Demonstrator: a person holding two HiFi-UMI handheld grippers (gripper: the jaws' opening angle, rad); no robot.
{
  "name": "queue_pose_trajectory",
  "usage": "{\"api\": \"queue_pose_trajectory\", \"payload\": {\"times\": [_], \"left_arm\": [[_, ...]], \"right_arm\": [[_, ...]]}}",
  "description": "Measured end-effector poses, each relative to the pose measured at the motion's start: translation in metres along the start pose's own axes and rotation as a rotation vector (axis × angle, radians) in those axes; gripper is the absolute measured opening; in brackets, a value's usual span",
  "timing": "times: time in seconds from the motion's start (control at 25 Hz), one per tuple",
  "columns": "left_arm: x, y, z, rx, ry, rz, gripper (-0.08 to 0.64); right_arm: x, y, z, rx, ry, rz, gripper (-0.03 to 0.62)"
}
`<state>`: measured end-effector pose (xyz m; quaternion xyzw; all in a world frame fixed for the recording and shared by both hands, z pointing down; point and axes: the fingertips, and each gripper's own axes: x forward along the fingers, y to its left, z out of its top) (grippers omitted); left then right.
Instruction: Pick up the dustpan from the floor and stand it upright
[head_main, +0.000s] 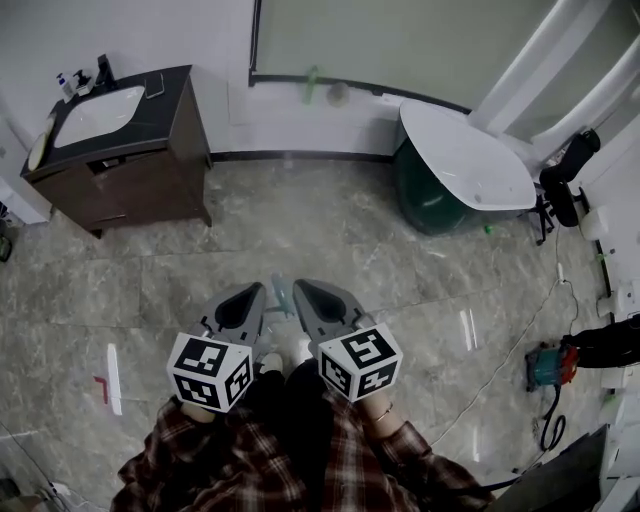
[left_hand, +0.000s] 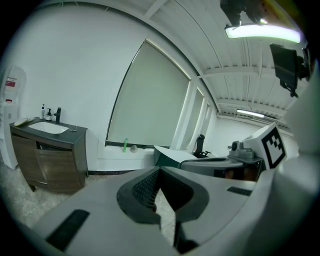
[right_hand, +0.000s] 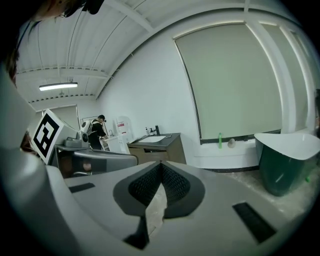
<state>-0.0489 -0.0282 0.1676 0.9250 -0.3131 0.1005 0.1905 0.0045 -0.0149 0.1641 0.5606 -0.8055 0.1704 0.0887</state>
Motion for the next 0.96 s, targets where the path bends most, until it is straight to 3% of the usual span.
{"api": "queue_pose_trajectory", "payload": {"times": [0.48,0.96], "left_arm": [[0.002,0.019,0.007,-0.003,-0.004,0.012,0.000],[-0.020,0.065,0.023,-0.011,-0.037,0.143,0.001]], "right_arm": [[0.025,0.005,-0.002,-0.027,0.049,0.020,0.011],[0.076,0.031,0.010,-0.035,0.088,0.147,0.011]]}}
